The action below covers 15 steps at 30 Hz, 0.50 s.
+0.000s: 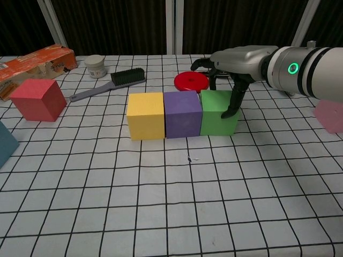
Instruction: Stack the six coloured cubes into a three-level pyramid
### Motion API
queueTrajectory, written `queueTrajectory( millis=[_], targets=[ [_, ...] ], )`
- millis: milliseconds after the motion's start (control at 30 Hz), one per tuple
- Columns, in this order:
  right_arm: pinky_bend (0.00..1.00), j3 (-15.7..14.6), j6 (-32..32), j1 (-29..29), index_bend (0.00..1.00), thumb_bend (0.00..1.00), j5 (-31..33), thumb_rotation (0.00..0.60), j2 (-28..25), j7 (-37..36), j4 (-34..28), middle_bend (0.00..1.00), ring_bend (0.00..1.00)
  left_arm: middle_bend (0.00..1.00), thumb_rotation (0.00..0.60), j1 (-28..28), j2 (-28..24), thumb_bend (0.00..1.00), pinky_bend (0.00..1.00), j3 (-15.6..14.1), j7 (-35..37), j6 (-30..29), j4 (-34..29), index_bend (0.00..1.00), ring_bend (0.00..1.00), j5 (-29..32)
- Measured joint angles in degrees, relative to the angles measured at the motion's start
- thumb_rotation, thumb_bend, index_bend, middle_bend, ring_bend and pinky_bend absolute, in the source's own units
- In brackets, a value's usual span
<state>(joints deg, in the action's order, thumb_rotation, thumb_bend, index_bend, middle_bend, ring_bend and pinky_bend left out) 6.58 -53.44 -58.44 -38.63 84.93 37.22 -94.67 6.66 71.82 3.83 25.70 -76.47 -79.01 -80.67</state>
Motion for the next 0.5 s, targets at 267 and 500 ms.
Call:
queueTrajectory(
  millis=[267, 500],
  targets=[
    [0.00, -0.27, 1.70, -0.57, 0.00, 0.12, -1.05, 0.600, -0.37, -0.61, 0.91, 0.44, 0.05, 0.08, 0.600, 0.14, 0.04, 0.00, 0.06, -0.02, -0.16, 0.34, 0.00, 0.04, 0.00, 0.11],
    [0.00, -0.44, 3.08, -1.04, 0.00, 0.12, -2.05, 0.600, -0.57, -1.29, 1.44, 0.44, 0.05, 0.08, 0.600, 0.22, 0.16, 0.00, 0.06, -0.11, -0.32, 0.51, 0.07, 0.04, 0.00, 0.07]
  ],
)
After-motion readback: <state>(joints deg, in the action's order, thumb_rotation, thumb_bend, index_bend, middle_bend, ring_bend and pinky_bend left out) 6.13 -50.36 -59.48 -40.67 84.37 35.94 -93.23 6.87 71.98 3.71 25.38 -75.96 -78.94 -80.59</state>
